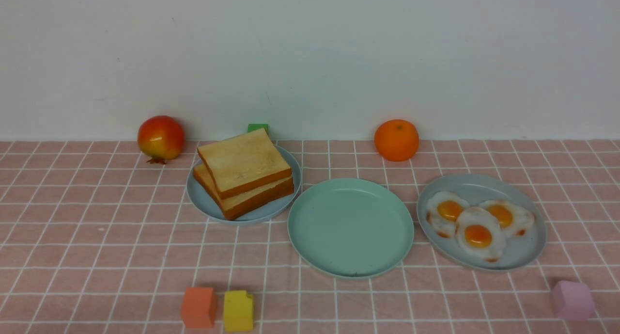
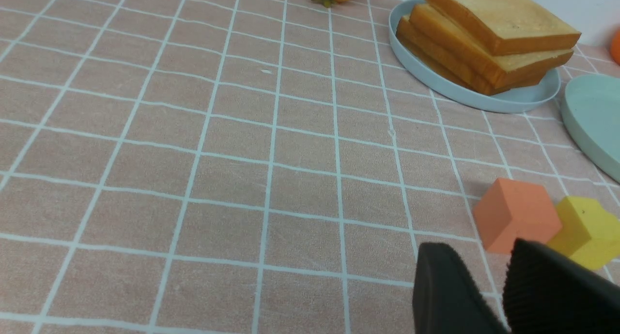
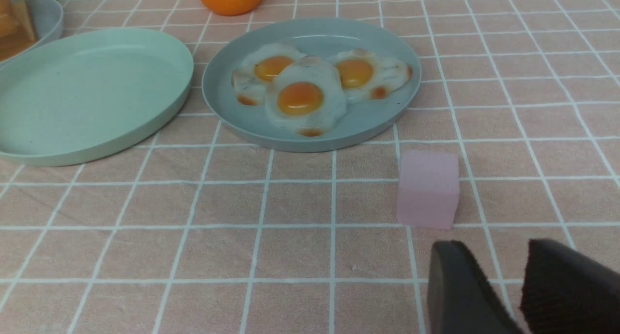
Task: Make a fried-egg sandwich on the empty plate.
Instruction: Use the left arm to grab a slice of bread
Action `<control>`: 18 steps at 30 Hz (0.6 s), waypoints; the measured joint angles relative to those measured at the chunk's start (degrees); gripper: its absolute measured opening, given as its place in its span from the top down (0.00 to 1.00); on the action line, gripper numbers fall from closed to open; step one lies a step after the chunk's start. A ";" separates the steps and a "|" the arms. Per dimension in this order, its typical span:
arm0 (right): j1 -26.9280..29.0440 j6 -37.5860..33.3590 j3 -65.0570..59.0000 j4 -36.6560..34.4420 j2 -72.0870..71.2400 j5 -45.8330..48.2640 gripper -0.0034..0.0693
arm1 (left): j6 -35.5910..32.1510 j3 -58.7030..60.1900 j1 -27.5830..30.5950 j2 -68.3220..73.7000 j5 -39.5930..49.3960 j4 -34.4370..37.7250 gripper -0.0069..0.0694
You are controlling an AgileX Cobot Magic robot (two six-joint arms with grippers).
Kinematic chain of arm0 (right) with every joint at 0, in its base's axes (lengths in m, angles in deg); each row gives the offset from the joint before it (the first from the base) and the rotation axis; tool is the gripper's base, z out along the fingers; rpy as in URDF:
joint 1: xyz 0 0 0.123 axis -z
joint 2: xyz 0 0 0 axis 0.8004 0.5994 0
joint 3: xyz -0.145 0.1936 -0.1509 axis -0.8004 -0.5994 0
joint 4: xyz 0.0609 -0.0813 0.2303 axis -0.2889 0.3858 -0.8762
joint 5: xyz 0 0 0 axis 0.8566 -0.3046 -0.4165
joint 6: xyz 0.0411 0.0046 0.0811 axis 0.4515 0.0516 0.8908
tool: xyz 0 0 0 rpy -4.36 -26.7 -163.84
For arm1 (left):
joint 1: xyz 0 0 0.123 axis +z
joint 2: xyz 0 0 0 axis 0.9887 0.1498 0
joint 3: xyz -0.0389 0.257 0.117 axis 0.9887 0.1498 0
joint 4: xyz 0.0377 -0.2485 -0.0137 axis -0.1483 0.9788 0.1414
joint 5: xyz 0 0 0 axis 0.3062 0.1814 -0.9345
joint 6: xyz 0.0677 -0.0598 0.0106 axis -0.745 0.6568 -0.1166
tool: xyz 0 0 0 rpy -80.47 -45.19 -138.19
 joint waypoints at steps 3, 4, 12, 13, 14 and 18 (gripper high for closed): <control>0.00 0.00 0.00 0.00 0.00 0.00 0.62 | 0.00 0.00 0.00 0.00 0.00 0.00 0.59; 0.00 0.00 0.00 0.00 0.00 0.00 0.62 | 0.00 0.00 0.00 0.00 -0.20 0.00 0.59; 0.00 0.00 0.00 0.00 0.00 0.00 0.62 | 14.26 0.43 0.00 0.00 -10.94 27.65 0.59; 0.00 0.00 0.00 0.00 0.00 0.00 0.62 | 14.66 0.43 0.00 0.00 -12.06 29.06 0.59; 0.00 0.00 0.00 0.00 0.00 0.00 0.62 | 15.51 0.43 0.00 0.00 -13.98 32.58 0.59; 0.00 0.00 0.00 0.00 0.00 0.00 0.62 | 16.06 -0.06 -0.13 0.00 -17.94 37.83 0.66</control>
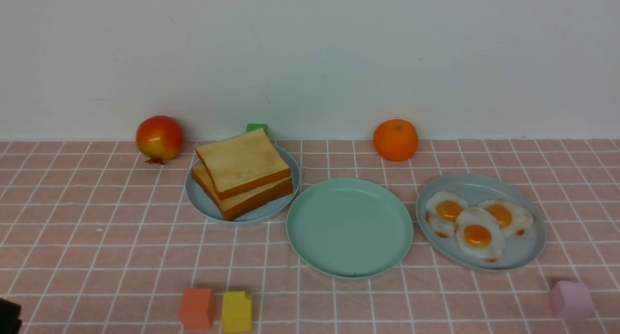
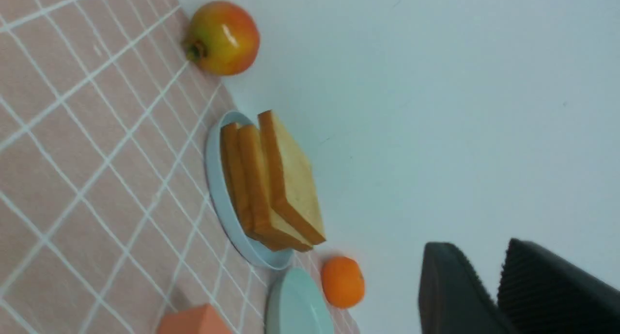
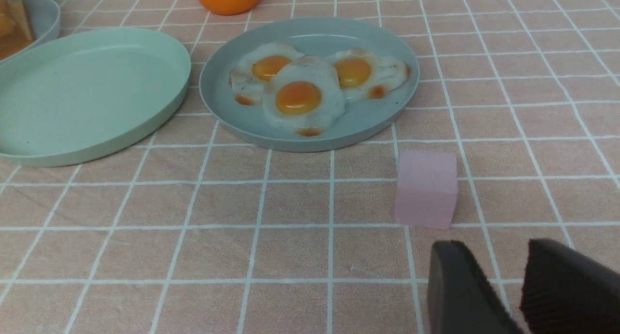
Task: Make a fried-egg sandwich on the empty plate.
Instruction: Use the left arm to grab a slice of bread
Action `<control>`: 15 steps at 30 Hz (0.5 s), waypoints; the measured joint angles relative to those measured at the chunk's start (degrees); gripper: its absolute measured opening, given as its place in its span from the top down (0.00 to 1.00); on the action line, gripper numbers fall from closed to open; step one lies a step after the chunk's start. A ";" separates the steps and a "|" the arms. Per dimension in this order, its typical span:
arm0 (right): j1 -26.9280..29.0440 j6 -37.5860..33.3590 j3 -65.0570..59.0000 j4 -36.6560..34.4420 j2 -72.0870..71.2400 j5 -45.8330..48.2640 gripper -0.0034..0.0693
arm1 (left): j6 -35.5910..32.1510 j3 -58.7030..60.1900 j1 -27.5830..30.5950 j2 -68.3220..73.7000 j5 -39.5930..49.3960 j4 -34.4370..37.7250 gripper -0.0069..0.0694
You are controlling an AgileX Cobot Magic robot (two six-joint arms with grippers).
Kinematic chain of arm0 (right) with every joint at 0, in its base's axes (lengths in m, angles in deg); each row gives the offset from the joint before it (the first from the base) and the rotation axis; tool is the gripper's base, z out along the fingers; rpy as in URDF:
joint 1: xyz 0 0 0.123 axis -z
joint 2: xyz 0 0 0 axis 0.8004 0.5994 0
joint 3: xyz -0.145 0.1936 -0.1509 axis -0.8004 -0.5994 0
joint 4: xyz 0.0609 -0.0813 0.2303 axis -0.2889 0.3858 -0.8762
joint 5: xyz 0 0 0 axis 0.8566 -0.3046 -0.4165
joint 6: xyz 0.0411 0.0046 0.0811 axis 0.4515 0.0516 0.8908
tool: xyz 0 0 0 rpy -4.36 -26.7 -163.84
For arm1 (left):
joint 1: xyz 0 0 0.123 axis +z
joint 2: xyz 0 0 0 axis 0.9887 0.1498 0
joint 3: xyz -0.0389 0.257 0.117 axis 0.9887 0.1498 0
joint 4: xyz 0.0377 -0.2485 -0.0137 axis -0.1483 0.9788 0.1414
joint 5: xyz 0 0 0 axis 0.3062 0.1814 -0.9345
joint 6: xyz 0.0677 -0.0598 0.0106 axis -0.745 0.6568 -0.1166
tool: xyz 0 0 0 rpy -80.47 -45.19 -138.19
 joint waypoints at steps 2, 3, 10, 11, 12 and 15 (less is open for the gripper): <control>0.00 0.00 0.00 0.00 0.00 0.00 0.62 | -1.82 -3.47 -0.87 0.34 4.78 -0.28 0.79; 0.00 0.00 0.00 0.00 0.00 0.00 0.62 | -4.05 -6.21 -1.47 1.91 7.72 -1.18 0.86; 0.00 0.00 0.00 0.00 0.00 0.00 0.62 | -24.12 -23.69 -2.83 25.55 25.51 -8.74 0.89; 0.00 0.00 0.00 0.00 0.00 0.00 0.62 | -27.03 -26.42 -2.90 30.10 28.78 -9.47 0.89; 0.00 0.00 0.00 0.00 0.00 0.00 0.62 | -29.16 -28.55 -2.88 33.59 31.26 -9.91 0.89; 0.00 0.00 0.00 0.00 0.00 0.00 0.62 | -36.09 -35.41 -2.88 44.53 37.43 -9.97 0.89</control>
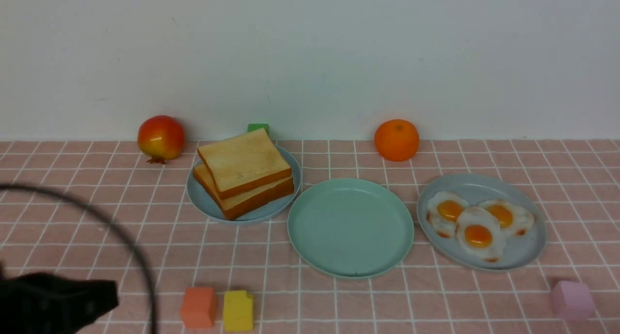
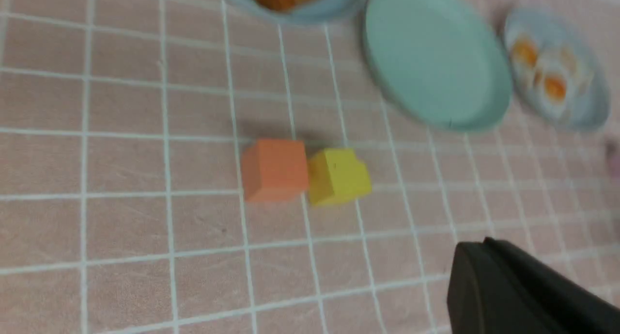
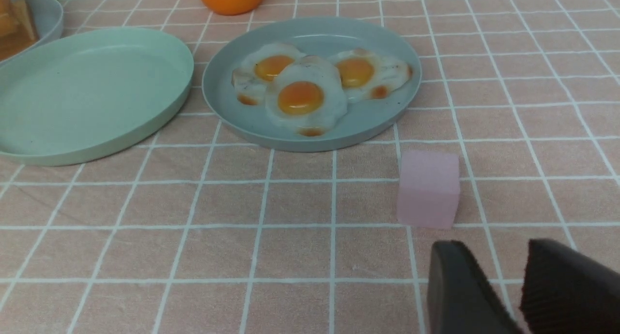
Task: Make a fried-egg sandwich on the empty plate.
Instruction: Use the left arm to grab a slice of bread
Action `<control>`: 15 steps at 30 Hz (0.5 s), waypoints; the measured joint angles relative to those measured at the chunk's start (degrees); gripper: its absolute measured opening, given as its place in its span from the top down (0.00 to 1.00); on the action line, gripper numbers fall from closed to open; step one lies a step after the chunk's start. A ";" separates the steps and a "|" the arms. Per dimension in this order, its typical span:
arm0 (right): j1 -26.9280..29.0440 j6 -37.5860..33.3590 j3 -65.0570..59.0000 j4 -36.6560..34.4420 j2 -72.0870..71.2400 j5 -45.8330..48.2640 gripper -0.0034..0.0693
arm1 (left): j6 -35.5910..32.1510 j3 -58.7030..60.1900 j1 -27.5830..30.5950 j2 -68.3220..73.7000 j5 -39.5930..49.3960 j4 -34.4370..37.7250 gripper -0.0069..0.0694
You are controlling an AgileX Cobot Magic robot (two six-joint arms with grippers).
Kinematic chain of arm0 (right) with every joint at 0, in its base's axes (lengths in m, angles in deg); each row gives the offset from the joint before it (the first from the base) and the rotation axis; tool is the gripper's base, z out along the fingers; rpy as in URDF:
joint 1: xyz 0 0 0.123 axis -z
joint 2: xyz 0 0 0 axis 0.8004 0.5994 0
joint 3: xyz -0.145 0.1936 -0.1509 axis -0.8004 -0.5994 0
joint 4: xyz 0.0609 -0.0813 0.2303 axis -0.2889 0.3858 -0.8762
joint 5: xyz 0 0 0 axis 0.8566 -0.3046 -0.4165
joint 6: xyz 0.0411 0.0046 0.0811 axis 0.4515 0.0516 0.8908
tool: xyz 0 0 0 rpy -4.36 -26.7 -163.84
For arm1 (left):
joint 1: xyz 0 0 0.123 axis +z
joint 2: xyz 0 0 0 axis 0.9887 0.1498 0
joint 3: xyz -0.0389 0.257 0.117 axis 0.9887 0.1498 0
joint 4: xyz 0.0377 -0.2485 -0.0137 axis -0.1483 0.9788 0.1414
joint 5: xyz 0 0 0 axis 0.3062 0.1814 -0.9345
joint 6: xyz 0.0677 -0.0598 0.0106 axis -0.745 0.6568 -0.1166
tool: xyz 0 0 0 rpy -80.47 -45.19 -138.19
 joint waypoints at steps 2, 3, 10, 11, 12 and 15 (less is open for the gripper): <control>0.00 0.00 0.00 0.00 0.00 0.00 0.62 | -2.88 -2.76 0.00 3.08 1.23 1.26 0.89; 0.00 0.00 0.00 0.00 0.00 0.00 0.62 | -4.82 -4.03 0.00 4.32 1.56 2.94 0.89; 0.00 7.50 -0.44 -10.89 0.00 -5.20 0.62 | -11.27 -5.40 -0.04 5.24 4.59 9.51 0.89; 0.00 8.01 -0.44 -12.50 0.00 -5.67 0.62 | -11.43 -5.40 -0.04 5.24 4.65 9.60 0.89; 0.00 11.96 -0.44 -18.20 0.00 -10.49 0.62 | -12.84 -5.40 -0.04 5.29 5.07 9.70 0.89; 0.00 15.06 -0.44 -24.83 0.00 -18.34 0.62 | -15.85 -5.86 -0.48 6.16 5.46 9.71 0.89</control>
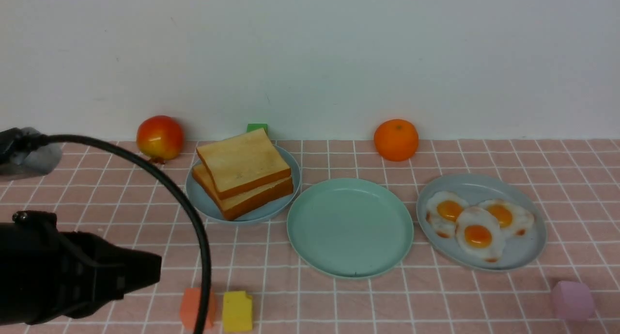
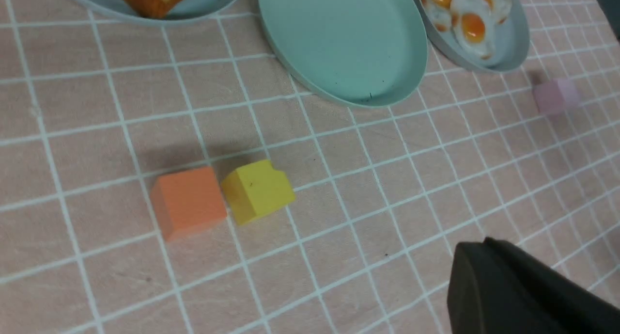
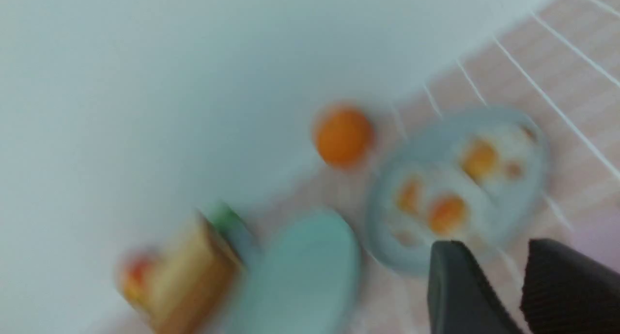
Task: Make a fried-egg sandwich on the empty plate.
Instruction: Use the left arm to grab a slice of bread
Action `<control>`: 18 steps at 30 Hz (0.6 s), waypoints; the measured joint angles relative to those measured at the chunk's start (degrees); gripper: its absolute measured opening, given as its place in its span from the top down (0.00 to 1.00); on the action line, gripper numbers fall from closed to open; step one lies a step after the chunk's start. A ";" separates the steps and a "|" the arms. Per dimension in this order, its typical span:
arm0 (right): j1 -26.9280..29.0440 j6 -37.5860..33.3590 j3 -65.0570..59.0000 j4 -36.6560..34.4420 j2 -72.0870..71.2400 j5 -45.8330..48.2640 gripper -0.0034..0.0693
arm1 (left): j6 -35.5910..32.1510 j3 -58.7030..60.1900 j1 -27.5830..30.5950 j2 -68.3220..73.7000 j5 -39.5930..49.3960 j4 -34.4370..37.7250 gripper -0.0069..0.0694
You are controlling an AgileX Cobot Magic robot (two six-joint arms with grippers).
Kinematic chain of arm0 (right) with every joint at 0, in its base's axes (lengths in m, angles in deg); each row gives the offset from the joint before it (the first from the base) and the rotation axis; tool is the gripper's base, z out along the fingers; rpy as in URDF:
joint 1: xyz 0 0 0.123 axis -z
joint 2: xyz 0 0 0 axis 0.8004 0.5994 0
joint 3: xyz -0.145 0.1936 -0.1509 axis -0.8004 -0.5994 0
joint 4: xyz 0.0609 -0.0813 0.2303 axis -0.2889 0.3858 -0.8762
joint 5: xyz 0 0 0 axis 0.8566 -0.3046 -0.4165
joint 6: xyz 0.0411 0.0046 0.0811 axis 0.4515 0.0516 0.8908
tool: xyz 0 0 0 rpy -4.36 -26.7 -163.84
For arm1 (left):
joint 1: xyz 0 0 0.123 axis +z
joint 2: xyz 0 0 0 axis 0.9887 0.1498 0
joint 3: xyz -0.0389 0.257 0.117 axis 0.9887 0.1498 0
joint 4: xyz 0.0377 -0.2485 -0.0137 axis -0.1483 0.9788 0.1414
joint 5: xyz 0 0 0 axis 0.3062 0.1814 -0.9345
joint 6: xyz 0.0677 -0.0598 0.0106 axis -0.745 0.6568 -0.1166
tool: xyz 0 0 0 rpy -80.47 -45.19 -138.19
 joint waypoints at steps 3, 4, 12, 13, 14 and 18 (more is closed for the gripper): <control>0.00 1.20 0.00 -4.97 0.00 -6.59 0.62 | -2.05 -2.22 -3.70 3.60 0.42 -1.37 0.89; 0.00 1.29 0.16 -5.87 0.00 -7.57 0.62 | -2.25 -3.48 -5.42 5.24 0.47 -2.45 0.89; -4.12 -6.73 25.27 2.31 7.43 25.39 0.77 | -1.64 -16.67 -14.06 18.13 1.31 -11.82 0.89; -4.99 -10.27 34.27 5.50 12.26 37.61 0.85 | -1.53 -19.83 -14.20 21.75 1.87 -13.87 0.89; -5.31 -12.45 39.51 7.22 15.35 44.81 0.89 | -1.49 -22.52 -14.20 24.21 2.33 -15.78 0.89; -6.25 -19.32 54.93 11.43 24.76 64.62 0.96 | -1.49 -31.44 -13.96 35.07 2.81 -22.02 0.89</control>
